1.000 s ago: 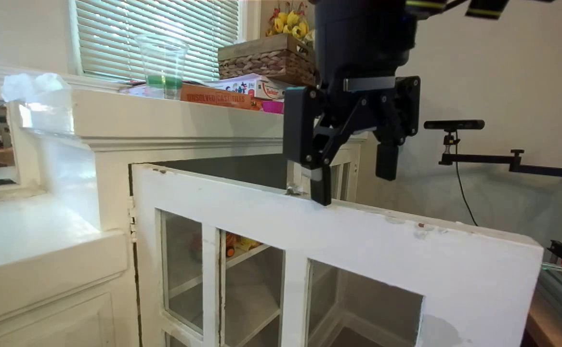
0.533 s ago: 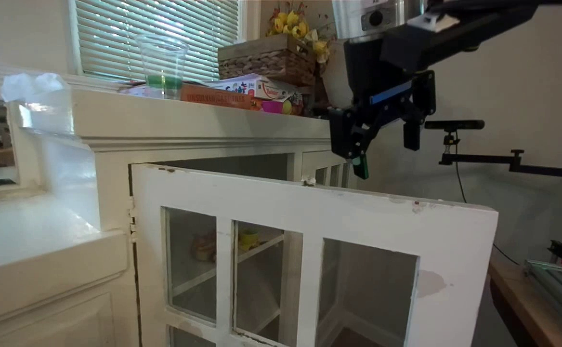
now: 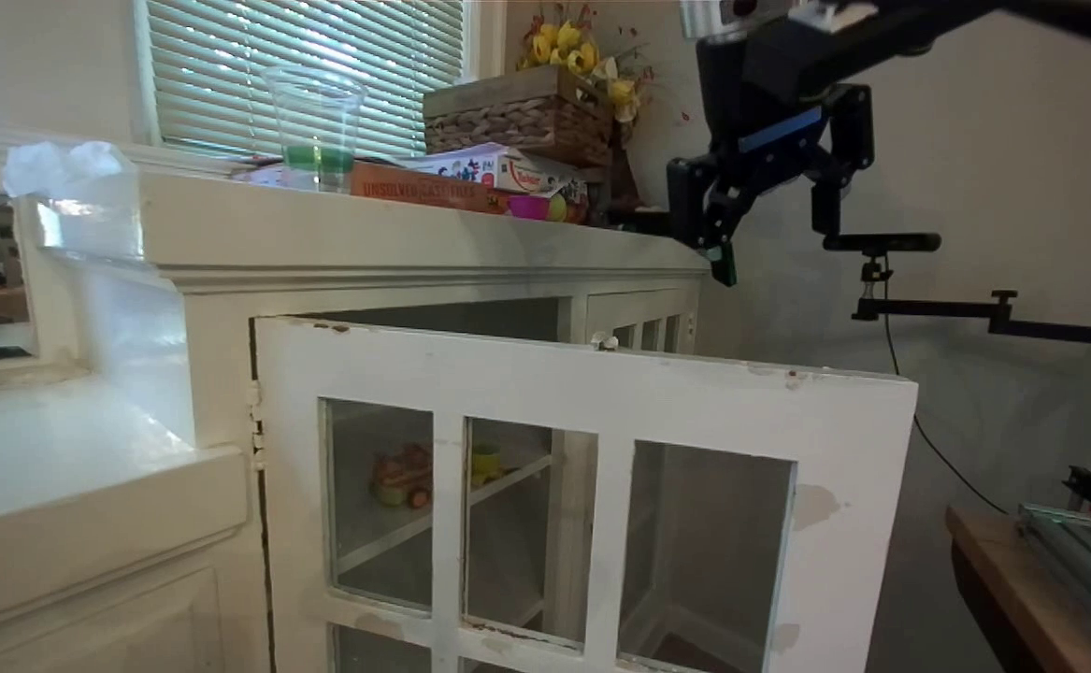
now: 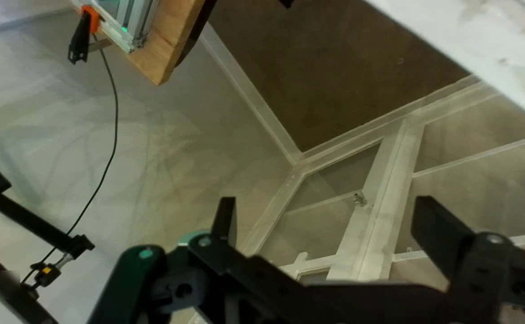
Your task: Close the left door of the cabinet on the right.
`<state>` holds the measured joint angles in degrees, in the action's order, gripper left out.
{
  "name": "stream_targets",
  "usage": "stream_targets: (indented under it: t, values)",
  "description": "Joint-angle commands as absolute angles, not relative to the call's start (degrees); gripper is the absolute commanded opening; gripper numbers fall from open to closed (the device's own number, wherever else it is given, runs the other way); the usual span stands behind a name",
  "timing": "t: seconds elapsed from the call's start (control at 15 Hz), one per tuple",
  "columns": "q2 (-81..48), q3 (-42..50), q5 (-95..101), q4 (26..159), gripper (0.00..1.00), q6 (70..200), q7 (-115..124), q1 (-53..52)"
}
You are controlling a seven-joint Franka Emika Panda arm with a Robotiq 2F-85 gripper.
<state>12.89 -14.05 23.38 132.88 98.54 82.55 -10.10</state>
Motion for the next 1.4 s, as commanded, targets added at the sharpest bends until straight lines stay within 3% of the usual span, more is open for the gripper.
stream_targets:
  t: [0.0,0.93,1.33]
  values:
    - [19.33,-14.26,15.11,134.03,1.0,102.96,79.37,-11.85]
    - [9.76,-13.62,-10.81,145.77,1.0,140.9,54.04,-14.43]
    - [4.69,-13.7,-13.1,146.38,1.0,148.76,50.19,-13.55]
